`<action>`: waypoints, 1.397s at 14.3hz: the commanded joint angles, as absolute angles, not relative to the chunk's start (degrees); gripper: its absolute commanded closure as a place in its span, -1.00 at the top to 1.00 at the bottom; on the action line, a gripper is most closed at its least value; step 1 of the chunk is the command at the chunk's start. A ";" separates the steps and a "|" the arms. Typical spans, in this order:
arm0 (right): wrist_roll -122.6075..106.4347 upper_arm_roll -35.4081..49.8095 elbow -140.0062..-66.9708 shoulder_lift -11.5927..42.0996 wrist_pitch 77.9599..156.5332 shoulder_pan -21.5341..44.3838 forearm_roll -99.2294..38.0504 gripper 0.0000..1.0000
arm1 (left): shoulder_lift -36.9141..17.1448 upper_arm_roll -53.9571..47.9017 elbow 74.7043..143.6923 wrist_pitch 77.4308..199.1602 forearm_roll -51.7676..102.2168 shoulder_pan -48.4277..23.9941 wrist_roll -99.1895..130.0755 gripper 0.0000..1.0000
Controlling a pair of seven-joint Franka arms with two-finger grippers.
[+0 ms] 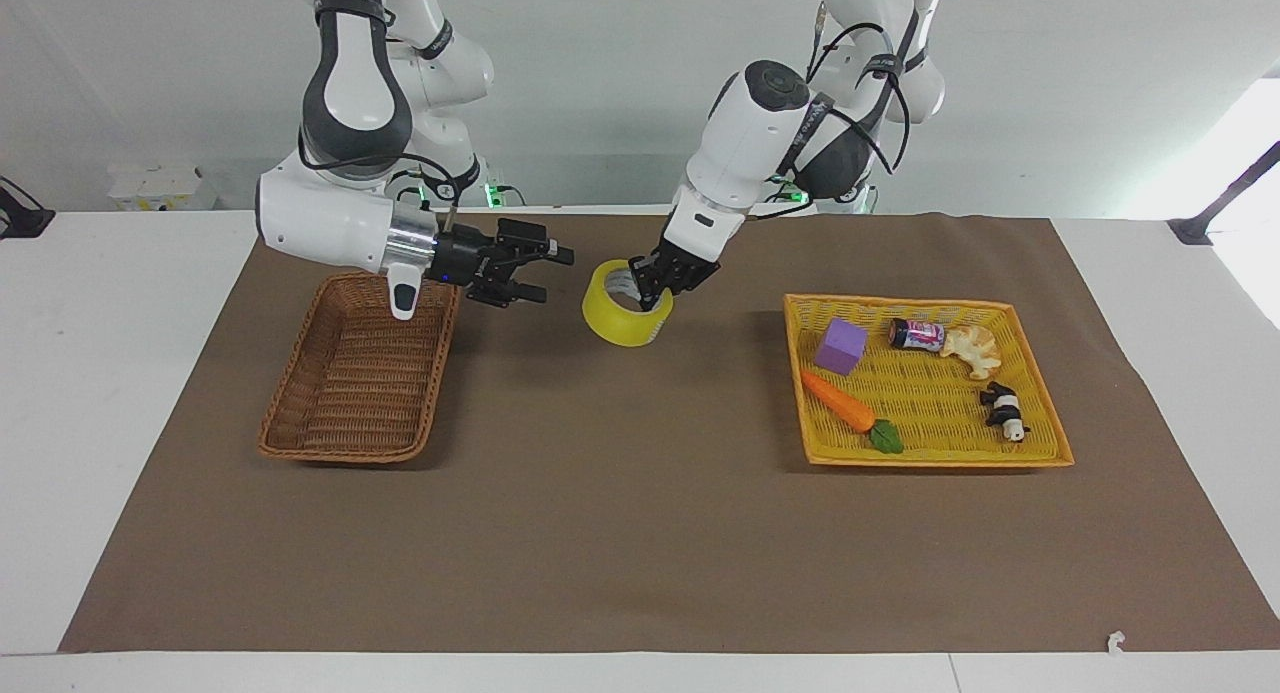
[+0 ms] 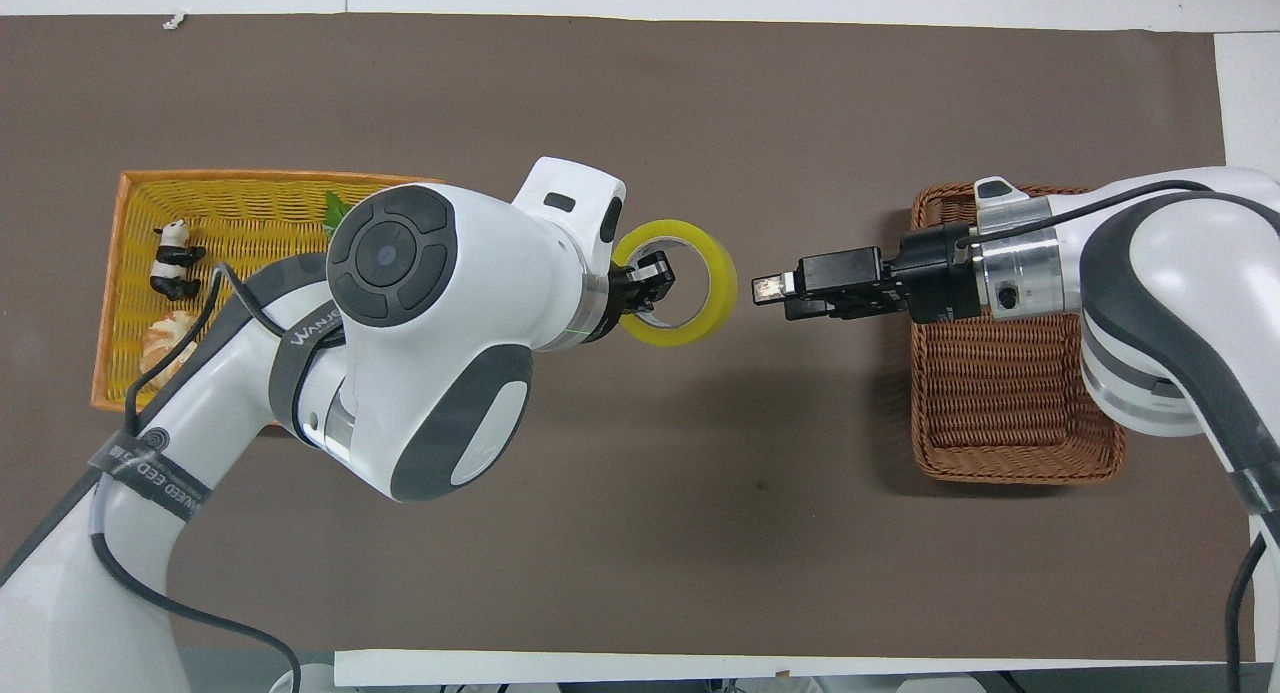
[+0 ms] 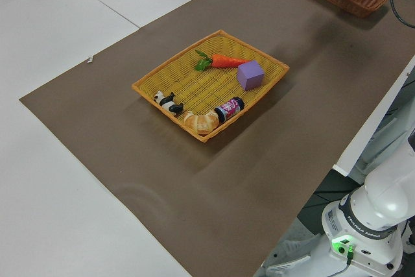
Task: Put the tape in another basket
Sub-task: 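Hold the tape up while the right gripper reaches toward it, then grasp the tape rim with the right gripper while the left gripper holds it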
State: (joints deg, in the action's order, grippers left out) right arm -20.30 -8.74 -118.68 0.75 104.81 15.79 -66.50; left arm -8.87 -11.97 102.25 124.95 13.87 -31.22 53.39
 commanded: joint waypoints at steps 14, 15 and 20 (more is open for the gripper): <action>-17.84 -8.88 -121.29 -0.35 111.36 20.48 -68.38 0.99 | -8.96 -11.43 100.99 122.44 14.33 -31.82 53.61 -1.00; -17.84 -8.88 -121.29 -0.35 111.44 20.48 -68.38 0.98 | -8.96 -11.43 100.99 122.43 14.33 -31.82 53.61 -1.00; -17.75 -8.70 -121.38 -0.26 114.34 22.57 -68.38 0.93 | -8.96 -11.43 100.99 122.34 14.33 -31.82 53.61 -1.00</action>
